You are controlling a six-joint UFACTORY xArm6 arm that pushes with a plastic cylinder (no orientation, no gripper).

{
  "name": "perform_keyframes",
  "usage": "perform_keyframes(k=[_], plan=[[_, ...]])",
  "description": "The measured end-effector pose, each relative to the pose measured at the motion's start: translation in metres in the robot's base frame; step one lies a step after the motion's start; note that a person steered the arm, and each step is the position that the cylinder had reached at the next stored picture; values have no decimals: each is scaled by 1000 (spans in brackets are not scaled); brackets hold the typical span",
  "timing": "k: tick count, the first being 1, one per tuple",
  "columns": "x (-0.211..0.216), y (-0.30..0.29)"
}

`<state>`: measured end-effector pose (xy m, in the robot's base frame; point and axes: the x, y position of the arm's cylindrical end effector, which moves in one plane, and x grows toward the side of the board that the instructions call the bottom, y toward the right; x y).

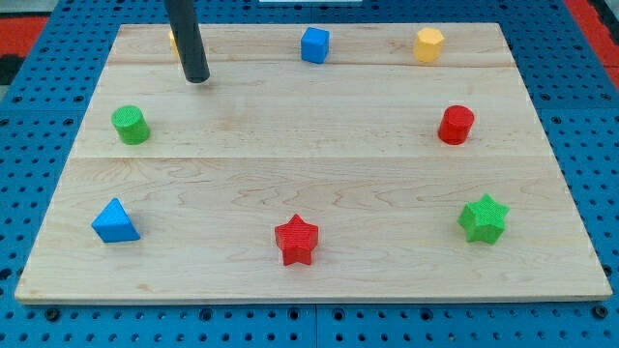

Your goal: Slide the green circle towards the yellow heart

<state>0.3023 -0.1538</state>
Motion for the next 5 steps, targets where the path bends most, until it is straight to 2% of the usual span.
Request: perform_keyframes(k=[3,4,5], plan=[[111,-11],[126,-38],[127,-89]])
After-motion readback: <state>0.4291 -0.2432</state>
